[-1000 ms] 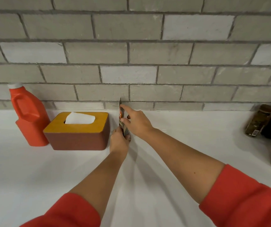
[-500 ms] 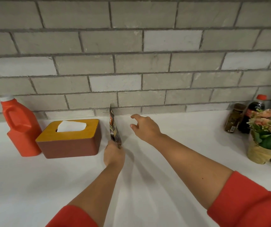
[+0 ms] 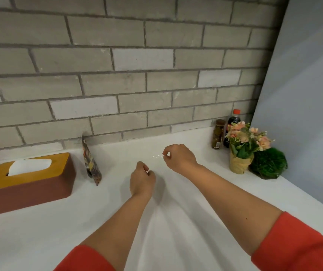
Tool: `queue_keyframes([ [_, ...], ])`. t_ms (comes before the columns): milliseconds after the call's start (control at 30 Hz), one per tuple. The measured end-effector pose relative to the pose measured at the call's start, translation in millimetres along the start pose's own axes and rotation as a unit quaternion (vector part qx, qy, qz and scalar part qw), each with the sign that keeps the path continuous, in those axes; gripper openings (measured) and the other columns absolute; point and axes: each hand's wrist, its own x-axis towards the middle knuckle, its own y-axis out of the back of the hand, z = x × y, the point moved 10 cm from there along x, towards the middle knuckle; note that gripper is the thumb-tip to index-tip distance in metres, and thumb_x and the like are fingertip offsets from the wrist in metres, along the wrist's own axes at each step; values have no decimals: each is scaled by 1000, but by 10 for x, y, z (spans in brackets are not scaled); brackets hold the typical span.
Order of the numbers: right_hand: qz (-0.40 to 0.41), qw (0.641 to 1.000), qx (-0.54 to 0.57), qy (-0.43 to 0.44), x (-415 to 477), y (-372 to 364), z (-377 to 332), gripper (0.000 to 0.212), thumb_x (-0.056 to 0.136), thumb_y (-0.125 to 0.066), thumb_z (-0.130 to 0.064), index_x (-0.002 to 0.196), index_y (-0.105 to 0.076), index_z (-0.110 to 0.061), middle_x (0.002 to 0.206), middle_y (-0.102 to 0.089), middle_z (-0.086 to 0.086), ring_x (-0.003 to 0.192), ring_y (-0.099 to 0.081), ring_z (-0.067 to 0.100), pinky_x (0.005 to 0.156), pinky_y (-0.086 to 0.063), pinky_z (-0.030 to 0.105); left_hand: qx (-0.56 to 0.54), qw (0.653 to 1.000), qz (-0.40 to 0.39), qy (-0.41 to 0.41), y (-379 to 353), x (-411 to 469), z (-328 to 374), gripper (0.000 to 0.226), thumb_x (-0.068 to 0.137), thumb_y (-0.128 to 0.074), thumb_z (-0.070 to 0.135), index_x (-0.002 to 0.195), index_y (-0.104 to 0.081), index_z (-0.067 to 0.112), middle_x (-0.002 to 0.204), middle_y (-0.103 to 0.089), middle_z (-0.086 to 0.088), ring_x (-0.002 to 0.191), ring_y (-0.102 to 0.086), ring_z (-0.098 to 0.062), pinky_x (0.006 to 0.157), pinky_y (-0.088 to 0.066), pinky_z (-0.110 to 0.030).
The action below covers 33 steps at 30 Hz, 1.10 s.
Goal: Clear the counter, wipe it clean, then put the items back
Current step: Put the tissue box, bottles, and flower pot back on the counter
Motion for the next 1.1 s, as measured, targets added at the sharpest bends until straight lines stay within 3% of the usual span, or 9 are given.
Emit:
queue_keyframes([
  [467, 28, 999, -11, -20, -297, 799, 1622, 28, 91, -48, -18, 111, -67, -18, 109, -68, 4, 102, -61, 23, 78, -52, 33, -36, 992, -92, -82, -1443, -405, 1346, 8, 88, -51, 13, 92, -45, 17, 63, -49, 4, 60, -49, -18, 61, -39, -28],
  [667, 154, 984, 83, 15, -151, 1579, 2209, 23, 92, -52, -18, 108, -69, -15, 84, -70, 6, 70, -60, 21, 65, -52, 35, -74, 988, -76, -116, -1888, -375, 1916, 2, 93, -50, 16, 92, -50, 15, 71, -50, 7, 68, -50, -16, 56, -38, -26],
  [767, 225, 959, 170, -13, 40, 1901, 2669, 25, 93, -52, -15, 113, -66, -14, 72, -62, 4, 56, -52, 17, 56, -45, 30, -81, 986, -46, -135, -1993, -286, 2130, 10, 93, -48, 14, 96, -55, 8, 82, -54, 1, 75, -50, -17, 63, -37, -24],
  [867, 236, 953, 181, -52, 300, 2012, 3077, 27, 92, -51, -8, 116, -64, -8, 85, -63, 9, 74, -54, 18, 68, -45, 28, -77, 987, -31, -140, -2082, -150, 2233, 12, 93, -47, 12, 96, -57, 4, 87, -56, -3, 79, -52, -18, 67, -38, -25],
  [967, 189, 965, 170, -69, 591, 1872, 3369, 28, 90, -54, -5, 117, -63, -4, 107, -66, 15, 97, -60, 25, 82, -44, 24, -79, 988, -16, -131, -2112, 55, 2274, 13, 94, -46, 12, 96, -57, 5, 87, -57, -4, 79, -55, -21, 68, -40, -26],
  [1100, 127, 964, 197, -127, 944, 1594, 3737, 29, 88, -55, -3, 117, -63, -4, 117, -64, 15, 110, -59, 28, 94, -45, 30, -73, 989, -14, -129, -2152, 387, 2367, 16, 94, -46, 14, 102, -58, 8, 95, -59, -9, 82, -58, -25, 71, -41, -26],
])
